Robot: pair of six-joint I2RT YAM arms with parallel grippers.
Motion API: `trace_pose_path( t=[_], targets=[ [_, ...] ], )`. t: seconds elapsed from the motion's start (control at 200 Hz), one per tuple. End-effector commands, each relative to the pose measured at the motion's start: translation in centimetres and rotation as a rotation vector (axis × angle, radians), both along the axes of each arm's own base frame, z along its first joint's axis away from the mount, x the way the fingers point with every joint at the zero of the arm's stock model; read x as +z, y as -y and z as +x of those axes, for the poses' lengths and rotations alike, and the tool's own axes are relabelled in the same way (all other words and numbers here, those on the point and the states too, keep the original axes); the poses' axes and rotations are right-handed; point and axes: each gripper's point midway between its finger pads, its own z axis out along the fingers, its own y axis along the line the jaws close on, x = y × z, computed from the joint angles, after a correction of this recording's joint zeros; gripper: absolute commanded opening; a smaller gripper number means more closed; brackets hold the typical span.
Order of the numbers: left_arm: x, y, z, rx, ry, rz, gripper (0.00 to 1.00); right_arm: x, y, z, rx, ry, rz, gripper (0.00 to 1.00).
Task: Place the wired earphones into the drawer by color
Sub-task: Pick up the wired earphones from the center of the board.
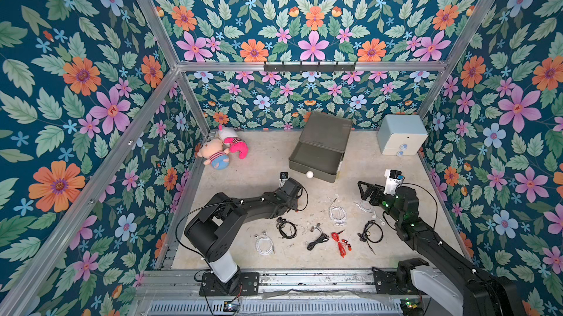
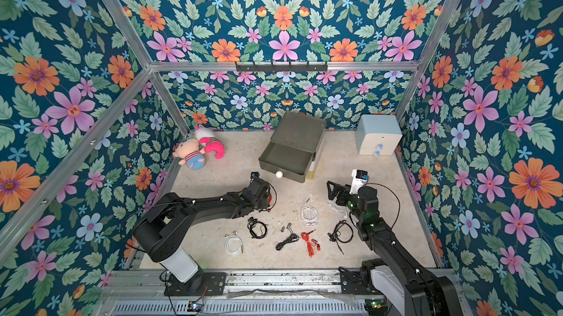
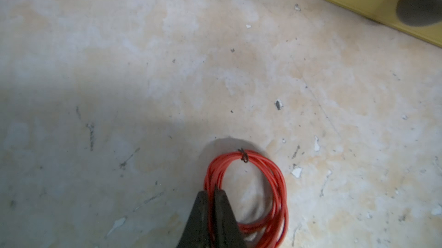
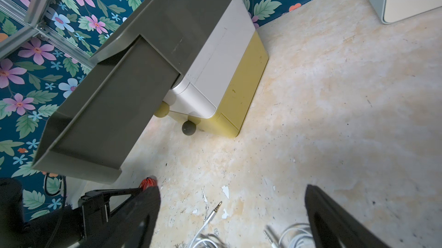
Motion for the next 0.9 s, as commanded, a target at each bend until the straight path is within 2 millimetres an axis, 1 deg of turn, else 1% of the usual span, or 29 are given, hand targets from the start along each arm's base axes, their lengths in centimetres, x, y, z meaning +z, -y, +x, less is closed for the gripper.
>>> trace_pose_path(
  t=[0.0, 0.275, 0.45, 0.7, 0.895],
  targets=[
    [-0.2, -1.1, -0.5, 0.025, -0.002, 0.024, 0.1, 0.8, 0.3, 0.2, -0.015, 0.039, -0.008, 0.99],
    [1.0, -1.2, -0.7, 0.048, 0.065, -0.059, 0.0, 1.1, 0.0, 0.1, -0.002, 0.049, 0.005, 0.99],
    [2.5, -1.8, -0.9, 0.065, 0.13, -0.111, 0.0, 1.0, 0.1, 0.0, -0.004, 0.045, 0.003, 0.99],
    [5.4, -2.7, -1.2, 0.082, 0.227, -0.181, 0.0, 1.8, -0.1, -0.3, 0.006, 0.069, 0.019, 0.99],
    [7.4, -2.7, -1.4, 0.069, 0.257, -0.219, 0.0, 2.2, 0.1, -0.5, 0.003, 0.084, 0.018, 0.99]
  ],
)
